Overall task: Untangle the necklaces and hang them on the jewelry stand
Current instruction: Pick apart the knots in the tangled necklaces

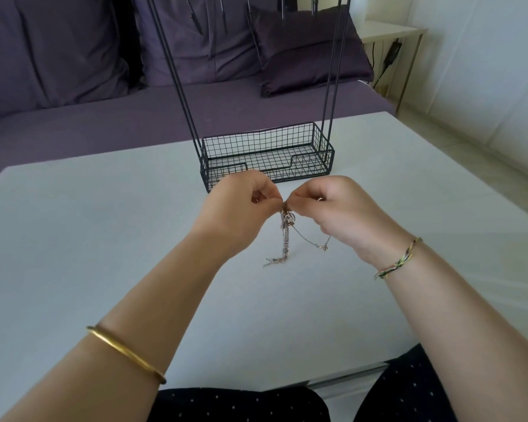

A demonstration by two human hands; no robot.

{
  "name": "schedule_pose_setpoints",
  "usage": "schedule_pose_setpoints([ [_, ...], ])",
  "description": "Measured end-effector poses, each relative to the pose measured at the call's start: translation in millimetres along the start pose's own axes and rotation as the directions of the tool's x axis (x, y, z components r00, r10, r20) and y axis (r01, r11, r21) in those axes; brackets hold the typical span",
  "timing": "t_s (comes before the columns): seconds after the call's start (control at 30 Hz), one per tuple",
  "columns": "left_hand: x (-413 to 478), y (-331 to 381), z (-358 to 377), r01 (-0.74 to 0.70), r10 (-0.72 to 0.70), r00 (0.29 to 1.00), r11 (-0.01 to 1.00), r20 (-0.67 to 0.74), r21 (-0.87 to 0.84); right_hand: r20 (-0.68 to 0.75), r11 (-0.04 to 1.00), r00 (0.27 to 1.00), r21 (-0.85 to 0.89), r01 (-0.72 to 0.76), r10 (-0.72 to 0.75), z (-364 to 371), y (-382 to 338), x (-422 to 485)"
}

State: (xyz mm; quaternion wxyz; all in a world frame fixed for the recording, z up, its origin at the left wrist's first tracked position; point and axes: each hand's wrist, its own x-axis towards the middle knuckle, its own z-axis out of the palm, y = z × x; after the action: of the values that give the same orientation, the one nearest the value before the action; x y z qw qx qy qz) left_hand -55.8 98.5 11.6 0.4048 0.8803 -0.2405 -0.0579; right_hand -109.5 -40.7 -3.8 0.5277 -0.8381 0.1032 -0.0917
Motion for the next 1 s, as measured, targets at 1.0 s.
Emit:
schedule_pose_setpoints([
  [1.0,2,1,-5,-0.065,0.061,0.997,0.996,0.056,0.062,-0.067,0.989,0.989,-0.08,0.125,-0.13,1,-1,0],
])
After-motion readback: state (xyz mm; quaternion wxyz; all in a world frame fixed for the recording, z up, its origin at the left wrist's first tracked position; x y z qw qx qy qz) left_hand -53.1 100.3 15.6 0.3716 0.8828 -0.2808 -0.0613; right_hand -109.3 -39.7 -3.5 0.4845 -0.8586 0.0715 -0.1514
